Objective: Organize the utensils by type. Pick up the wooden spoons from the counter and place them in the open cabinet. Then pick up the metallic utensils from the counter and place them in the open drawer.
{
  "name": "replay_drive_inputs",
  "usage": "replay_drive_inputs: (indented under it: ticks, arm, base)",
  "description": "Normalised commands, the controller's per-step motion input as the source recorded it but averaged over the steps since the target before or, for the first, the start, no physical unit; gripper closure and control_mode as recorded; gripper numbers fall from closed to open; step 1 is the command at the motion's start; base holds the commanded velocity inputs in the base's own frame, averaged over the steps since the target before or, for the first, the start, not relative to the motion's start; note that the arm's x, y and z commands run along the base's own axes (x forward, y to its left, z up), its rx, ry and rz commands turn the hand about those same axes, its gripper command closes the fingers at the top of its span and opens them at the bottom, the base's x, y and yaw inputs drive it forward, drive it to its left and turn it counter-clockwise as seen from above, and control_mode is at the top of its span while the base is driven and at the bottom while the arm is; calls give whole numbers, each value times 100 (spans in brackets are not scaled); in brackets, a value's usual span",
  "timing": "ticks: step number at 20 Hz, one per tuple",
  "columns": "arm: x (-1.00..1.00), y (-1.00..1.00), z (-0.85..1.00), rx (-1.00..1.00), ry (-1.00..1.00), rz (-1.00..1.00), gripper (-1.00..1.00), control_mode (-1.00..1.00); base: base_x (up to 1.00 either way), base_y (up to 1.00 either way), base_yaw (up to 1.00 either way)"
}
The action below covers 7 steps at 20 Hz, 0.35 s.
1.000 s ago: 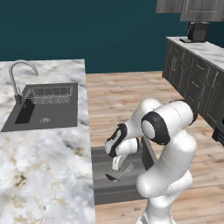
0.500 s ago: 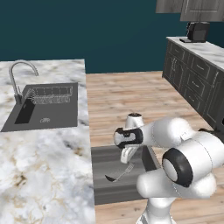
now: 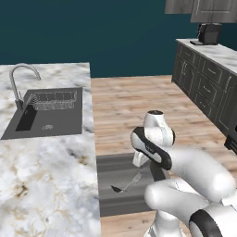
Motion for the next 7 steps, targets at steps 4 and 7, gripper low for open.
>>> replay_drive_inputs:
  ticks: [4,7]
  arm:
    - [-35,-18,62,0,0,-27,-100,-100]
    - [-40,-17,56,-1,0,-30,-100,-100]
  base:
    - [0,0,0]
    - [0,0,0]
